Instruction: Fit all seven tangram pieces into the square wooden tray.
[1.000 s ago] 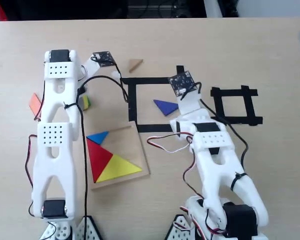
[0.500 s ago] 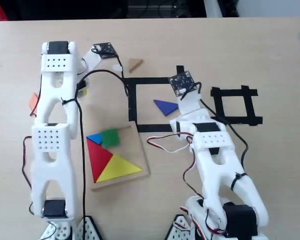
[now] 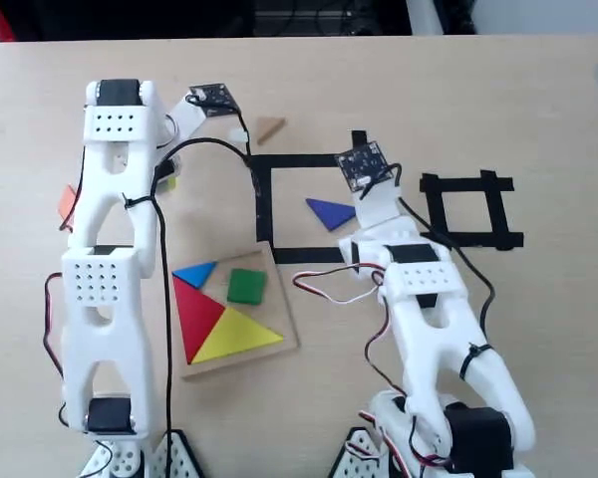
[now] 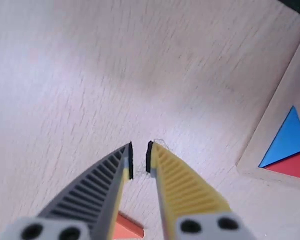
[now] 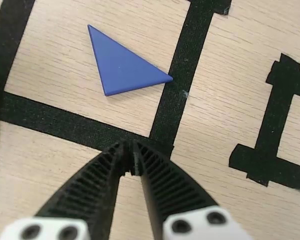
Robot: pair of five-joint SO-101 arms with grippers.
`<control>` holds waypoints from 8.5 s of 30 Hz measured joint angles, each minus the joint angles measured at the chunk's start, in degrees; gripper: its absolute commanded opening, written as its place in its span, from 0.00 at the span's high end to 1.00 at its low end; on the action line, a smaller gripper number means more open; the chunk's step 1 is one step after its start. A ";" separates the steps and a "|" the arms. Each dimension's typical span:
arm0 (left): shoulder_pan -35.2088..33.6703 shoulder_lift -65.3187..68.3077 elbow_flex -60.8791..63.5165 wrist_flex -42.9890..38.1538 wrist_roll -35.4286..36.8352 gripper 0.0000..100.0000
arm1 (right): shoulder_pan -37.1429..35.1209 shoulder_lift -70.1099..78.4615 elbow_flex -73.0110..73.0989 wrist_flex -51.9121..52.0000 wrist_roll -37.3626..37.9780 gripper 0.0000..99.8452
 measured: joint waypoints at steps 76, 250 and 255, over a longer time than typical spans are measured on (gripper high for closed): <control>2.90 -1.05 4.84 0.00 12.13 0.92 | 0.00 0.00 0.70 -0.09 0.00 0.99; 21.27 -63.56 108.66 -46.07 66.37 0.95 | 10.99 9.23 -5.45 -2.20 -5.98 0.99; 21.27 -64.53 109.98 -46.07 66.37 0.95 | 10.99 9.23 -5.45 -2.20 -5.98 0.99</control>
